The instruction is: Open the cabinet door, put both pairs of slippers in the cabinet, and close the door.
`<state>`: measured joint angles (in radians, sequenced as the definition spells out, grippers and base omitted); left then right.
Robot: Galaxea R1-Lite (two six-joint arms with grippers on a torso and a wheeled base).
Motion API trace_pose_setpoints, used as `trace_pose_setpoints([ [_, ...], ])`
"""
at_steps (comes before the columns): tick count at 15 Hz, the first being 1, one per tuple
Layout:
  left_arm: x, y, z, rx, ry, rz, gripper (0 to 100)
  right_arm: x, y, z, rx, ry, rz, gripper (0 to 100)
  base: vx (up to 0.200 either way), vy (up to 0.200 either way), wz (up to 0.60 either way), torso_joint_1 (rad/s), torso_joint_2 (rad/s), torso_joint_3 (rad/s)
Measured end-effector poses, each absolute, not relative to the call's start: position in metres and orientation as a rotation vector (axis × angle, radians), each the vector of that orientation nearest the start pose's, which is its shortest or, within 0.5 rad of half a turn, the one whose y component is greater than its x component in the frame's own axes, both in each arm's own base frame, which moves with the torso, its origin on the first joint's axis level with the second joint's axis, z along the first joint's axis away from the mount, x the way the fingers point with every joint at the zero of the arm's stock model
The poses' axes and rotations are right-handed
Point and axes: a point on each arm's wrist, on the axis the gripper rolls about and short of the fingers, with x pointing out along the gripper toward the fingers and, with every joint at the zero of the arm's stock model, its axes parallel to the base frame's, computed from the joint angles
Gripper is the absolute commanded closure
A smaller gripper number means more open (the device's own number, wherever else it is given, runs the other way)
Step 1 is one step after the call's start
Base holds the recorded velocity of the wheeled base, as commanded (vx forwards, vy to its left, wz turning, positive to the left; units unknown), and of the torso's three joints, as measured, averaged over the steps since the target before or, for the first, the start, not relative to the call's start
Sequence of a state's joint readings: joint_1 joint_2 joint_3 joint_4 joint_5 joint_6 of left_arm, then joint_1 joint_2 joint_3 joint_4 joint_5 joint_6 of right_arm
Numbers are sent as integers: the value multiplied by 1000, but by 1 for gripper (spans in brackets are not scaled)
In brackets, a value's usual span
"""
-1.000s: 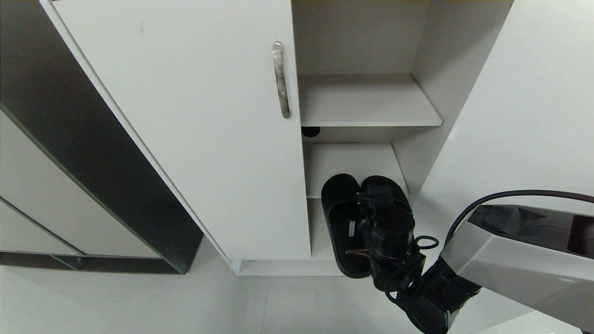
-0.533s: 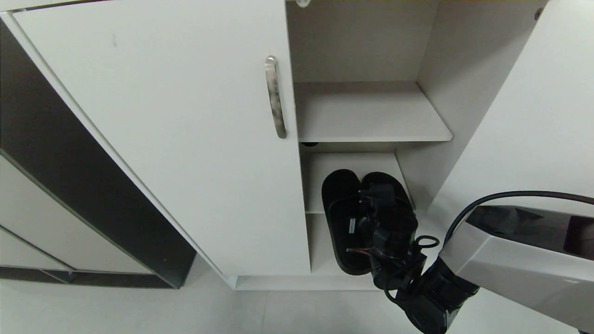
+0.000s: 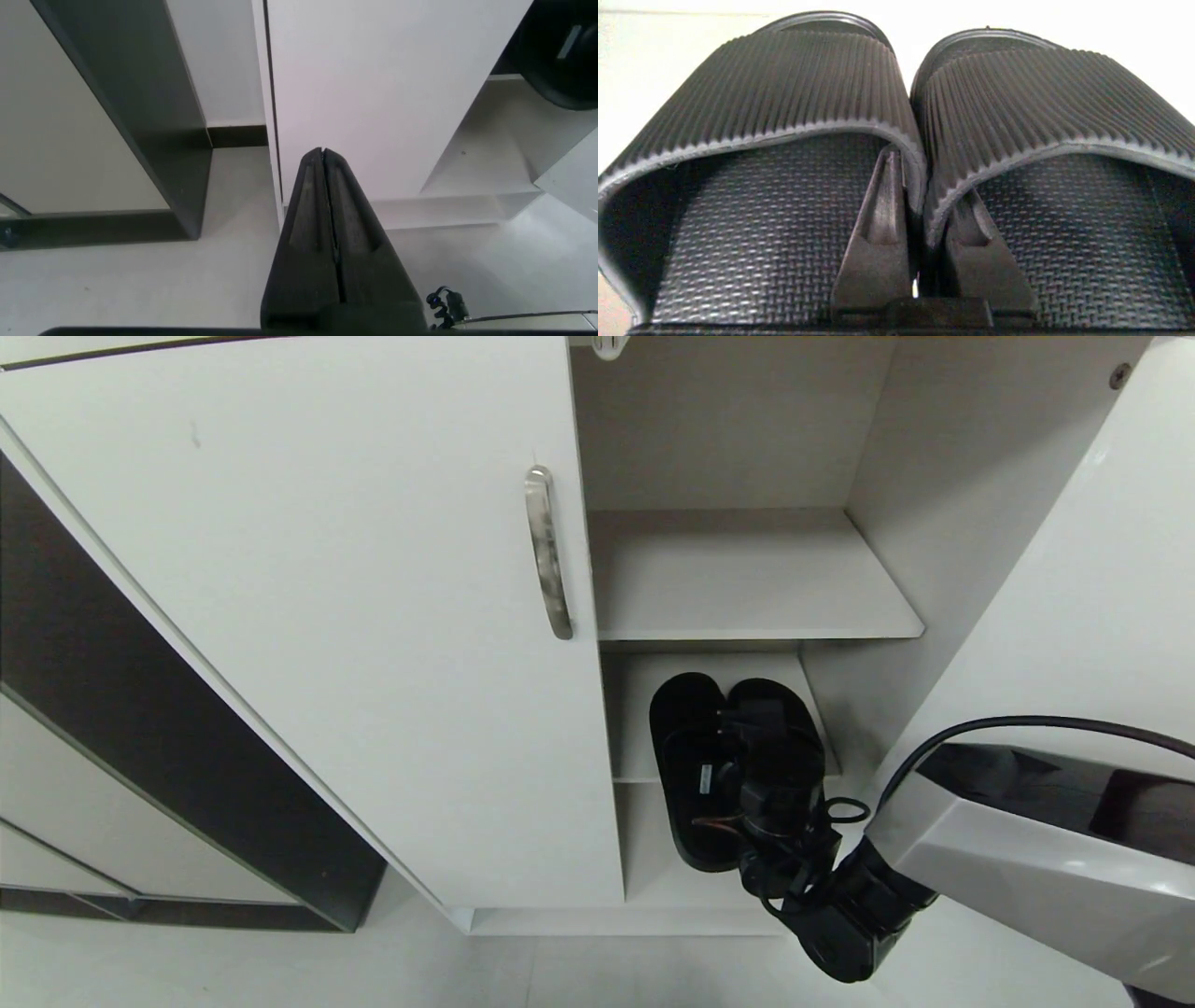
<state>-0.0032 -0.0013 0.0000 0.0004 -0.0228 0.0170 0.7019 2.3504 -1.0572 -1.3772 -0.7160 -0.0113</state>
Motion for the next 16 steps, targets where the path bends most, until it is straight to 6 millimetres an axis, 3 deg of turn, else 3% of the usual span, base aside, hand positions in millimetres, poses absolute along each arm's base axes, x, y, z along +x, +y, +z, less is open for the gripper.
trace_pose_setpoints([
  [6,-23,0,75,17,-1,-26,100,396,267,78,6,-33,-69,100,0,0,0,0,0,0],
  [10,-23,0,75,17,-1,-26,100,421,270,94,18,-50,-77,100,0,0,0,0,0,0],
  [16,-23,0,75,17,-1,-27,100,441,264,92,24,-56,-94,100,0,0,0,0,0,0],
])
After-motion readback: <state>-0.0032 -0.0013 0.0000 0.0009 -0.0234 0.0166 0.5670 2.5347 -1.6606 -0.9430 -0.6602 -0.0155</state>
